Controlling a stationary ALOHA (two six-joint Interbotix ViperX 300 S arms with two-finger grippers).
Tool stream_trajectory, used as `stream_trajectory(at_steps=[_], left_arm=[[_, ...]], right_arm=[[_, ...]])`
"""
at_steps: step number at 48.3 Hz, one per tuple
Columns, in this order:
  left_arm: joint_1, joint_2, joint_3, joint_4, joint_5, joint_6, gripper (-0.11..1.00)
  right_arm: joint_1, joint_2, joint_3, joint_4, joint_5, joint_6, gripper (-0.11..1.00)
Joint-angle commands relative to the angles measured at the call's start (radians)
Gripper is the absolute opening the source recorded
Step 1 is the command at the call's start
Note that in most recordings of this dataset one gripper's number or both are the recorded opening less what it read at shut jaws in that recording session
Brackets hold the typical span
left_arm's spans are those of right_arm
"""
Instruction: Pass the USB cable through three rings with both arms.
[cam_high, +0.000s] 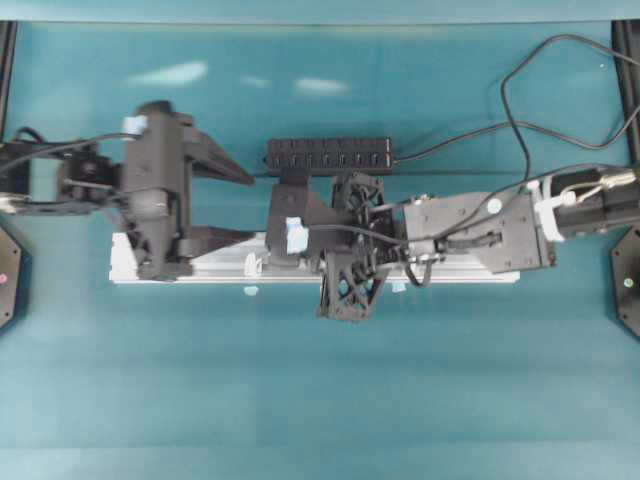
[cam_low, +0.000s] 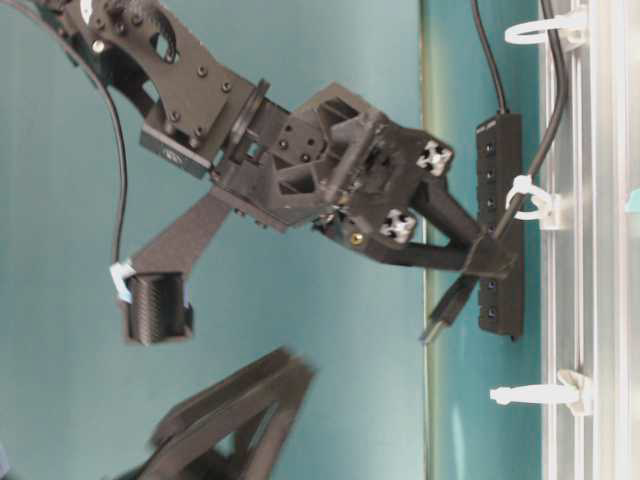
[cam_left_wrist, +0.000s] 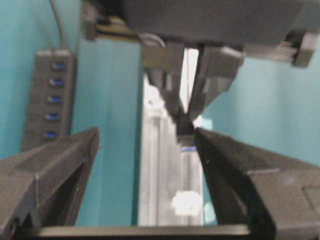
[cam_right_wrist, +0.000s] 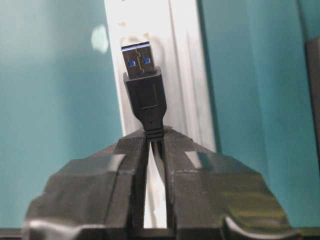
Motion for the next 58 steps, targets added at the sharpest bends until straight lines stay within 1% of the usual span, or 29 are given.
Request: stream_trajectory(at_steps=[1, 10, 25, 28, 32, 38, 45, 58], left_arm=[[0.005, -0.063, 0.006, 0.002, 0.0, -0.002, 0.85], [0.005, -0.156, 0.046, 0.002, 0.025, -0.002, 0.85], [0.005, -0.316, 0.12, 0.002, 0.118, -0.006, 0.85], [0.005, -0.351, 0.132, 0.0, 0.14, -0.023, 0.85], [0.005, -0.391, 0.144, 0.002, 0.169, -0.063, 0.85], [0.003, -0.419, 0.156, 0.0, 0.196, -0.103, 0.85], [-0.006, -0.422, 0.16, 0.0, 0.21, -0.106, 0.84], [-0.023, -0.419, 0.16, 0.0, 0.21, -0.112, 0.79]], right_arm=[[0.021, 0.003, -0.011, 0.003, 0.018, -0.003, -0.09], [0.043, 0.028, -0.015, 0.003, 0.011, -0.003, -0.09], [0.032, 0.083, -0.06, 0.003, 0.0, -0.005, -0.09], [0.032, 0.1, -0.077, 0.003, 0.003, -0.005, -0.09], [0.031, 0.121, -0.103, 0.003, 0.011, -0.005, -0.09], [0.028, 0.152, -0.141, 0.003, 0.044, -0.005, -0.09], [0.015, 0.166, -0.161, 0.003, 0.097, -0.005, -0.09], [0.006, 0.161, -0.15, 0.003, 0.118, -0.005, -0.09]])
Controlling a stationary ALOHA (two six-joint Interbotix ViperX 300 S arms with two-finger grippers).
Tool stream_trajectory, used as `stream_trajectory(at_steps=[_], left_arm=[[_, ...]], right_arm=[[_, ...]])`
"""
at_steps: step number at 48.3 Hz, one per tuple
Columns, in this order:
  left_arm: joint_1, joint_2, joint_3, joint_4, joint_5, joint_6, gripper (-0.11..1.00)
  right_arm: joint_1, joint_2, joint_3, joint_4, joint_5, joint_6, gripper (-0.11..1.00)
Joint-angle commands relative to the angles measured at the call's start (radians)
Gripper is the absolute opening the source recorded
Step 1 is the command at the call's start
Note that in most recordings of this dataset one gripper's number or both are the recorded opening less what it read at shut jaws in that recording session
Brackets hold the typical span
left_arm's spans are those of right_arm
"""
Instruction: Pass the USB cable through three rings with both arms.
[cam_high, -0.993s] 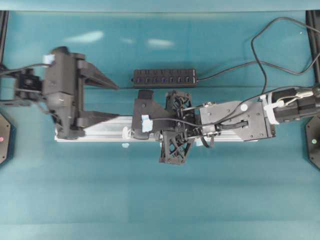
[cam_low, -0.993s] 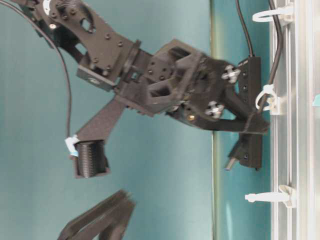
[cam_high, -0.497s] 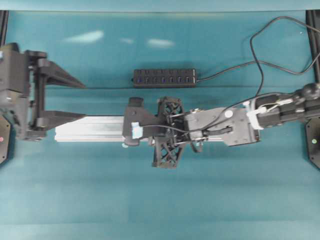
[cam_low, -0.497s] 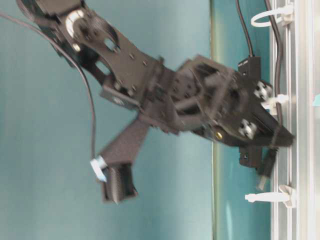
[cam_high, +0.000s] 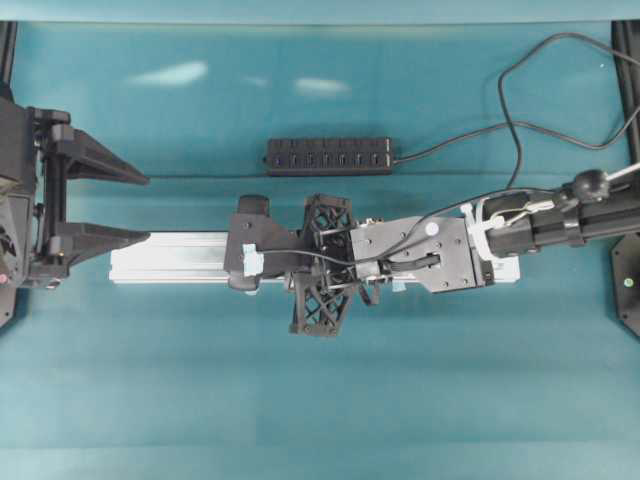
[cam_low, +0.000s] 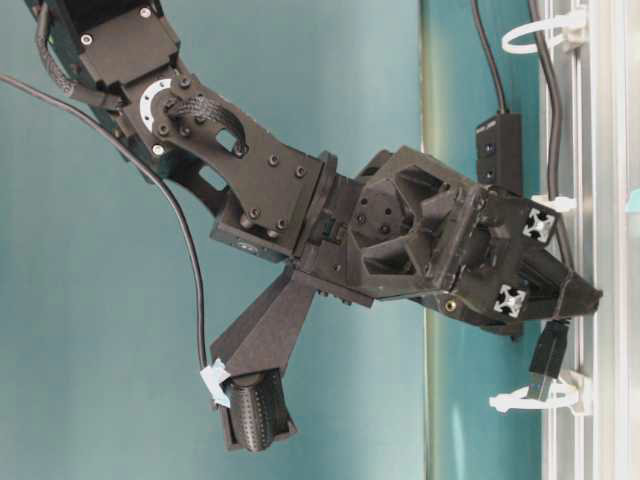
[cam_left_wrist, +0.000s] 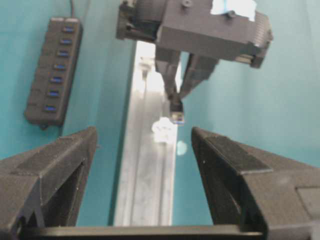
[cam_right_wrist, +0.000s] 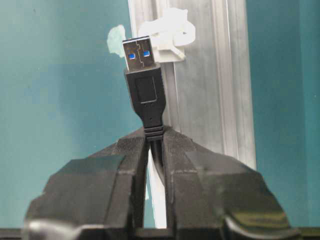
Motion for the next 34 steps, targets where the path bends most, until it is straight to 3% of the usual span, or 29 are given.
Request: stream_trajectory(at_steps=[1, 25, 34], left_arm=[[-0.008, 0.002, -0.012, 0.0, -0.005, -0.002, 0.79], [-0.012, 0.003, -0.012, 0.0, -0.005, -0.005, 0.79], [-0.012, 0.011, -0.012, 0.002, -0.006, -0.005, 0.79]], right_arm=[[-0.012, -0.006, 0.003, -0.002, 0.005, -0.003, -0.09], [-0.018, -0.052, 0.08, 0.002, 0.003, 0.008, -0.09], [-0.026, -0.048, 0.063, 0.003, 0.009, 0.006, -0.09]])
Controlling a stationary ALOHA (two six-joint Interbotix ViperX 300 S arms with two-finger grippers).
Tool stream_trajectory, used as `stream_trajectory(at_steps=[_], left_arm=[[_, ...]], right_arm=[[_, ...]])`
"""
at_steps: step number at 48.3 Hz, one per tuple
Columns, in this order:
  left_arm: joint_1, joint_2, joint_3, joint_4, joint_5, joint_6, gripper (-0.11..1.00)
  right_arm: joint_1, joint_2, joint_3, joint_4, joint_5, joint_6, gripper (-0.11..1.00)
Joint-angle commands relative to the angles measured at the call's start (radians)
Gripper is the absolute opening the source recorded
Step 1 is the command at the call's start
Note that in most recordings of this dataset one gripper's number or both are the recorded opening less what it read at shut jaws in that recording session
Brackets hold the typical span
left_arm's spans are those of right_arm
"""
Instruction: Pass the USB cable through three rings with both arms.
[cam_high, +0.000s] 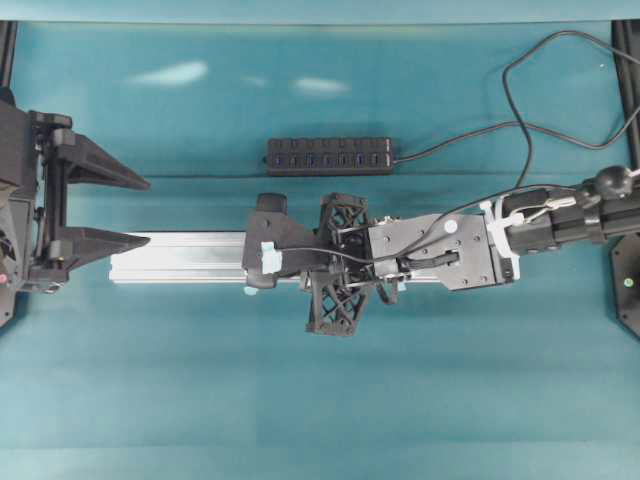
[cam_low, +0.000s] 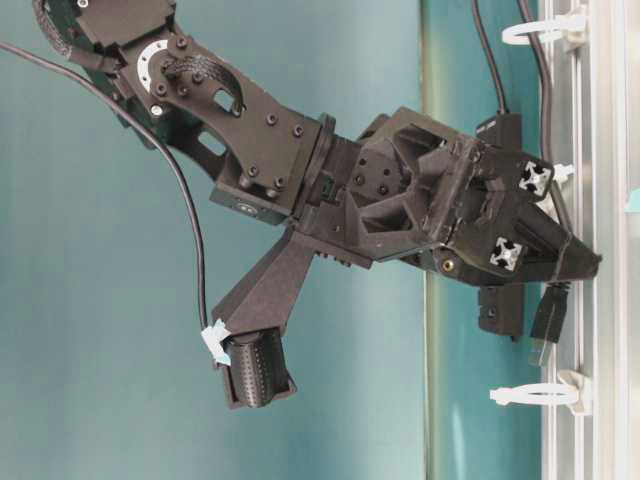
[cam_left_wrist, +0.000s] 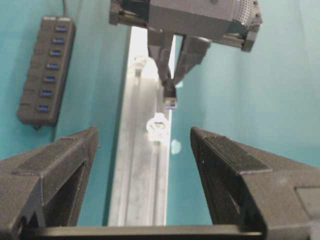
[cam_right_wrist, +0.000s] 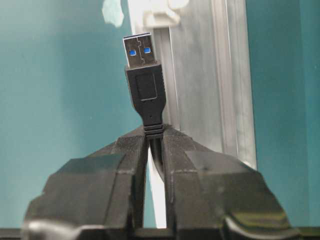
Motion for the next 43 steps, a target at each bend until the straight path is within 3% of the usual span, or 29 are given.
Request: stream_trajectory(at_steps=[1, 18, 43], left_arm=[[-0.002, 0.011, -0.015, 0.0, -0.009, -0.002, 0.79], [-0.002, 0.04, -0.02, 0.002, -0.014, -0.002, 0.79], [-0.002, 0.04, -0.02, 0.002, -0.015, 0.0, 0.79]], right_arm=[[-0.026, 0.0, -0.011, -0.002, 0.012, 0.005, -0.09], [-0.058, 0.023, -0.072, 0.0, 0.097, -0.005, -0.09], [-0.008, 0.012, -0.118, -0.002, 0.138, -0.005, -0.09]])
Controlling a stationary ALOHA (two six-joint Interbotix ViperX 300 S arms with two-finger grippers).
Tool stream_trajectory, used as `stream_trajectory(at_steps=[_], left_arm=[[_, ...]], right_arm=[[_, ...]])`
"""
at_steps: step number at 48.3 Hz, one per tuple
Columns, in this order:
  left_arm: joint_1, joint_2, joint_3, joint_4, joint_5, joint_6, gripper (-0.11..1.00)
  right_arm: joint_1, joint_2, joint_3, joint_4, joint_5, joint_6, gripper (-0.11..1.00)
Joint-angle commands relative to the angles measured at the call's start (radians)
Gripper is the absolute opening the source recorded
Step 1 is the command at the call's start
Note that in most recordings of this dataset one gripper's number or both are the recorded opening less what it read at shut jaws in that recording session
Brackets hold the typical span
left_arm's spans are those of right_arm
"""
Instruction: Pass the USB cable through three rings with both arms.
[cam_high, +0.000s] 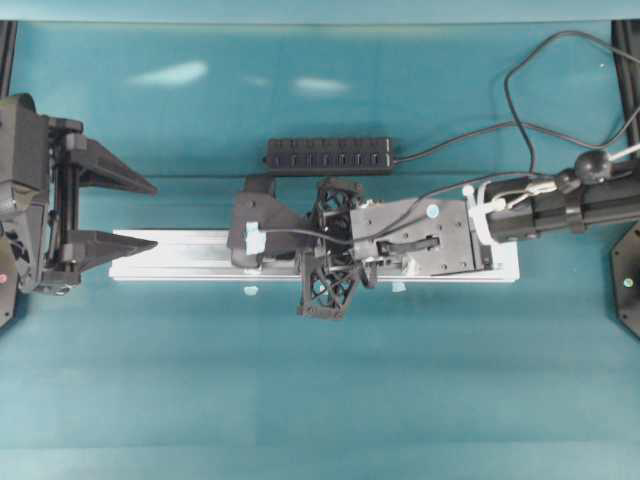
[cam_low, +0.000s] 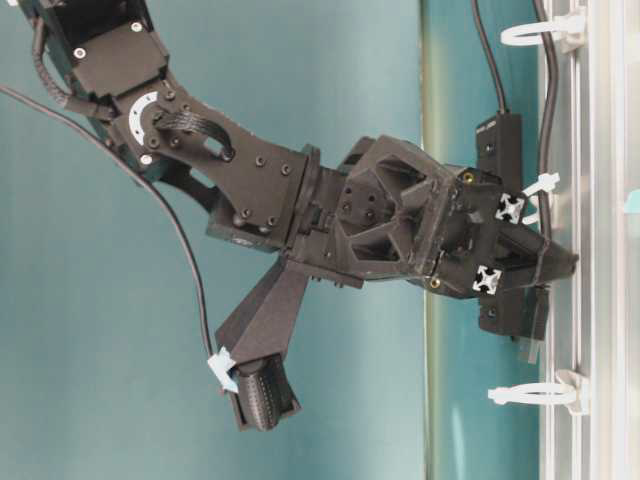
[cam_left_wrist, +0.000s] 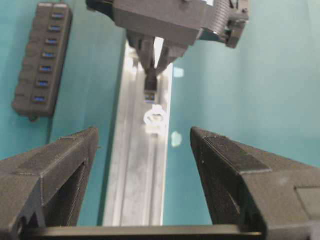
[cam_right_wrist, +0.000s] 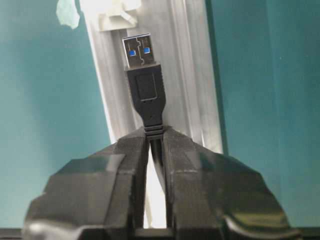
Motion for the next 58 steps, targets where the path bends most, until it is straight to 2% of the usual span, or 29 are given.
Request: stream_trajectory(at_steps=[1, 21, 34, 44, 58], left_arm=[[-0.002, -0.002, -0.02, 0.002, -0.009, 0.0, 0.79], [-0.002, -0.002, -0.02, 0.002, -0.009, 0.0, 0.79], [-0.002, -0.002, -0.018, 0.002, -0.009, 0.0, 0.79], [-0.002, -0.002, -0.02, 0.002, -0.009, 0.0, 0.79], [-0.002, -0.002, -0.018, 0.002, -0.009, 0.0, 0.79]], right_arm=[[0.012, -0.018, -0.031, -0.002, 0.023, -0.005, -0.09], [0.014, -0.002, -0.132, 0.005, 0.127, -0.006, -0.09], [0.014, 0.006, -0.129, 0.011, 0.144, -0.006, -0.09], [0.018, 0.025, -0.127, 0.043, 0.14, -0.008, -0.09], [0.025, 0.043, -0.135, 0.043, 0.129, -0.008, -0.09]])
